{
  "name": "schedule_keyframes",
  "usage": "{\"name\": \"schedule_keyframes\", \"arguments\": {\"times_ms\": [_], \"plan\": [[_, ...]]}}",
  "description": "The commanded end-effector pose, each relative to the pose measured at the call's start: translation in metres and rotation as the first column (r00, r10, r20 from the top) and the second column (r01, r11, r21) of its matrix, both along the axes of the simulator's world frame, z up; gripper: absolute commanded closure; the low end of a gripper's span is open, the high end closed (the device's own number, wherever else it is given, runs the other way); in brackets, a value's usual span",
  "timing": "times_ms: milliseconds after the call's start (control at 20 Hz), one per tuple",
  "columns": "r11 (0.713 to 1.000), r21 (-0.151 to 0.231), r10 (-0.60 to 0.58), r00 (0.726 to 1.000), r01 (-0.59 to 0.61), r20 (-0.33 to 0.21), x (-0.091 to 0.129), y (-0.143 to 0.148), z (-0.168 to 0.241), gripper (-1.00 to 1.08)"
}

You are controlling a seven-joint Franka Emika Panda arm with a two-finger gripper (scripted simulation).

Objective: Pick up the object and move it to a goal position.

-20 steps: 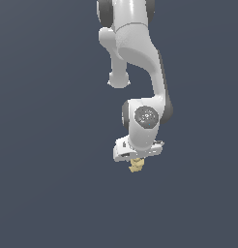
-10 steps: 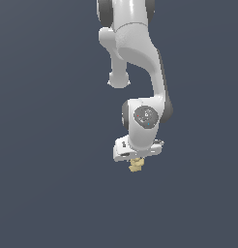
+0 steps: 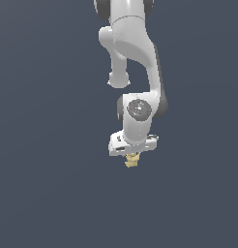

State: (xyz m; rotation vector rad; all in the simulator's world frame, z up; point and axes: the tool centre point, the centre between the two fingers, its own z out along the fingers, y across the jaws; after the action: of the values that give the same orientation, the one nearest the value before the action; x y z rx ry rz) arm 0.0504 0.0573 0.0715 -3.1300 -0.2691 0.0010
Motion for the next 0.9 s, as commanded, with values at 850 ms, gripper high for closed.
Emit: {"name": "schedule_keyframes", "arguments": {"times_ms": [850], "plan": [[1.000,0.001,-0.001,1.000,0.001,0.001,-0.111,-0.117,0.059,1.08]]}}
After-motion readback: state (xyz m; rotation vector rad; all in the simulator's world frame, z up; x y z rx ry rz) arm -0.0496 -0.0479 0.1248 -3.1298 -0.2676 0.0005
